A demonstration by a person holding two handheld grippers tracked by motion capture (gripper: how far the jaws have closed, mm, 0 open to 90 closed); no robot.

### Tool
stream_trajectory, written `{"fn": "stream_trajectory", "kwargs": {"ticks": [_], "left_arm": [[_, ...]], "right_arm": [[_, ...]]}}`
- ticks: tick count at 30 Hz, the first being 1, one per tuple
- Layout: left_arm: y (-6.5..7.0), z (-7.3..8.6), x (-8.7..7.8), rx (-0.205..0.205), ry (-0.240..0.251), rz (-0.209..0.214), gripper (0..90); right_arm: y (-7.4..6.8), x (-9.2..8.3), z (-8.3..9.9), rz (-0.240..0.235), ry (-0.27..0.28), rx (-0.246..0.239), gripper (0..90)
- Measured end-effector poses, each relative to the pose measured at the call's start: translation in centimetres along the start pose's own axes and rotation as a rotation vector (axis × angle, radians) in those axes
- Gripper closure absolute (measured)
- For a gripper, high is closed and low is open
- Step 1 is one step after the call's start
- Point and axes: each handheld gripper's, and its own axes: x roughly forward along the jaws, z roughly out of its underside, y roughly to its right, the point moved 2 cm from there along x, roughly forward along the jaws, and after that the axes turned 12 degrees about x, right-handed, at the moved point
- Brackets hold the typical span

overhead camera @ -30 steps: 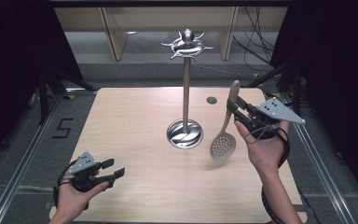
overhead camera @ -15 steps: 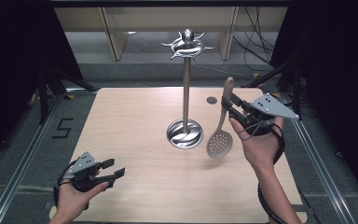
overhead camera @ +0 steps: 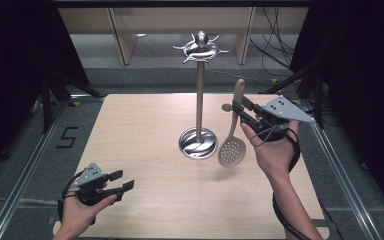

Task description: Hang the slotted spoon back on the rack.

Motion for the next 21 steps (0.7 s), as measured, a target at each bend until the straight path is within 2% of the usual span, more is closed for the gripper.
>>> {"fn": "stream_trajectory", "kwargs": {"ticks": [2, 8, 12, 20, 21], "left_arm": [[0.1, 0.0, 0.0, -0.013, 0.0, -0.001, 38.9], [0.0, 0.0, 0.0, -0.006, 0.0, 0.001, 38.9], [0.0, 0.0, 0.0, 0.002, 0.001, 0.003, 38.9], [0.0, 0.0, 0.0, 0.002, 0.001, 0.003, 38.9], [0.1, 0.0, 0.0, -0.01, 0.0, 0.003, 38.9]], "right_arm": [[-0.2, 0.1, -0.1, -0.001, -0.002, 0.012, 69.4], [-0.6, 0.5, -0.5, -0.01, 0.004, 0.002, 69.4], [-0.9, 0.9, -0.7, -0.014, -0.005, 0.016, 69.4], [-1.0, 1.5, -0.9, -0.019, 0.001, -0.002, 69.4], [-1.2, 1.5, -0.9, -0.023, -0.012, 0.014, 69.4]]}}
